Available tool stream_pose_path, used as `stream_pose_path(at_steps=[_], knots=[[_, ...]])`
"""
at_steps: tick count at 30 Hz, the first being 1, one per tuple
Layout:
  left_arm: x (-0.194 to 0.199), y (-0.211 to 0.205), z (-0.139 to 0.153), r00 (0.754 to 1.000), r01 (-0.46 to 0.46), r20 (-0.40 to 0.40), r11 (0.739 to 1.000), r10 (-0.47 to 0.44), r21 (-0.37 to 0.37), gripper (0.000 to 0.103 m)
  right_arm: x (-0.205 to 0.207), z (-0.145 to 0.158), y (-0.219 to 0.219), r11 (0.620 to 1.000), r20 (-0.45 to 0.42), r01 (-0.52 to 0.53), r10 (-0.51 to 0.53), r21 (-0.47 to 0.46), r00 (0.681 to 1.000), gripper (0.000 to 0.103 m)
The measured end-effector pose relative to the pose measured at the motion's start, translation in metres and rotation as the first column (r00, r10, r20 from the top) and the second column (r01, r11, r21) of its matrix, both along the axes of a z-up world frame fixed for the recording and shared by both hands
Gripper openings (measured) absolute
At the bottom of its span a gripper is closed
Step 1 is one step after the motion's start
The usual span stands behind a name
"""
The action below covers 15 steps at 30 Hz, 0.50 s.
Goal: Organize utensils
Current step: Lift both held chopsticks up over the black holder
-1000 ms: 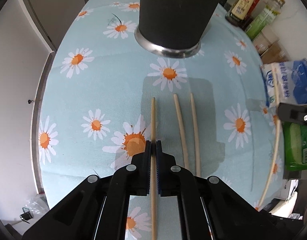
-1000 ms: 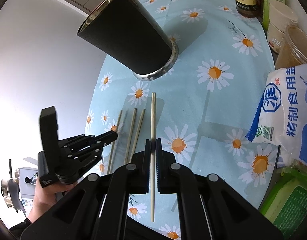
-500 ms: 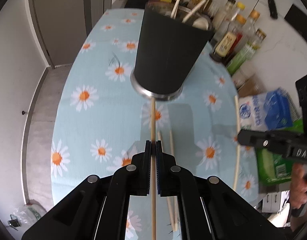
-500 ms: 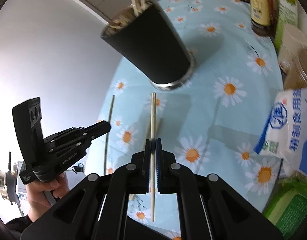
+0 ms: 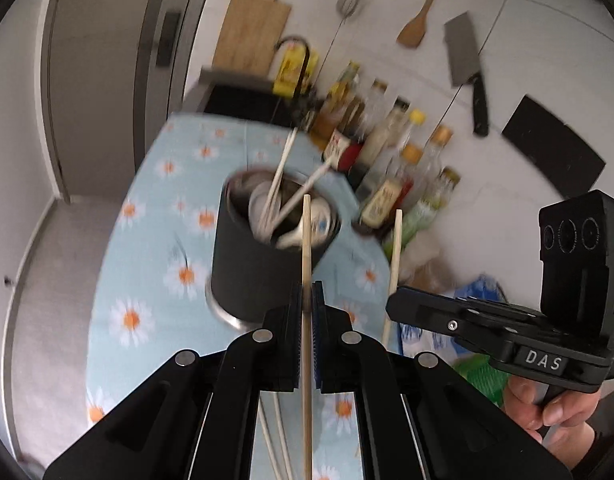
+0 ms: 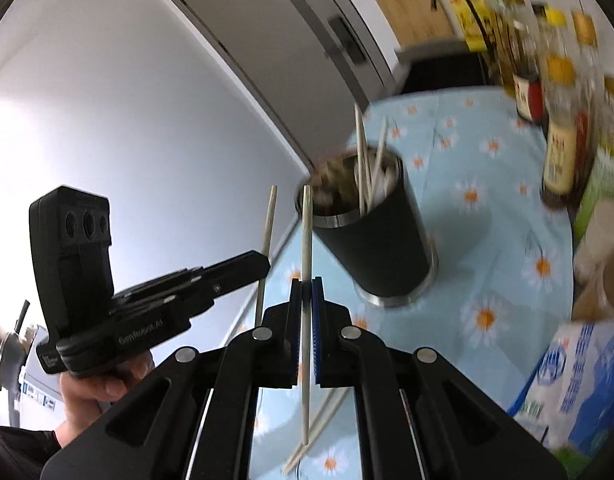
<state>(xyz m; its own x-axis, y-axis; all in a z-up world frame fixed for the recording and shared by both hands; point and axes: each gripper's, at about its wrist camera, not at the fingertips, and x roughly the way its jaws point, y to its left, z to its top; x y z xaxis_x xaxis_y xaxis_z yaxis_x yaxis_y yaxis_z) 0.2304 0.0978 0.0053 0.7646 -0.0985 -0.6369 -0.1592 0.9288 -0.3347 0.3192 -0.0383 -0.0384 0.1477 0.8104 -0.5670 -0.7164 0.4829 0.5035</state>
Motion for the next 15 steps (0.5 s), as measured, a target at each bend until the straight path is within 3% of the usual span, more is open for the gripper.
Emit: stream_pose_path(at_steps=[5, 8, 11, 15], knots=[[0.007, 0.003, 0.026, 0.993, 0.006, 0.121, 1.000, -0.009, 0.023, 0.003, 0.012, 0.026, 0.005, 0.995, 0.159, 0.071, -0.081, 0.066, 0.984, 0.006], [0.011, 0.001, 0.041, 0.979, 0.000, 0.203, 0.998, -0.014, 0.067, 0.003, 0.019, 0.040, 0.007, 0.990, 0.188, 0.084, -0.105, 0.116, 0.977, 0.006], [0.014, 0.003, 0.056, 0.953, -0.024, 0.302, 0.993, -0.010, 0.111, 0.003, 0.027, 0.055, 0.008, 0.980, 0.222, 0.101, -0.138, 0.171, 0.965, 0.006], [0.017, 0.013, 0.073, 0.922, -0.071, 0.387, 0.991, 0.023, 0.110, 0.003, 0.036, 0.076, 0.003, 0.958, 0.265, 0.126, -0.195, 0.257, 0.944, 0.006]])
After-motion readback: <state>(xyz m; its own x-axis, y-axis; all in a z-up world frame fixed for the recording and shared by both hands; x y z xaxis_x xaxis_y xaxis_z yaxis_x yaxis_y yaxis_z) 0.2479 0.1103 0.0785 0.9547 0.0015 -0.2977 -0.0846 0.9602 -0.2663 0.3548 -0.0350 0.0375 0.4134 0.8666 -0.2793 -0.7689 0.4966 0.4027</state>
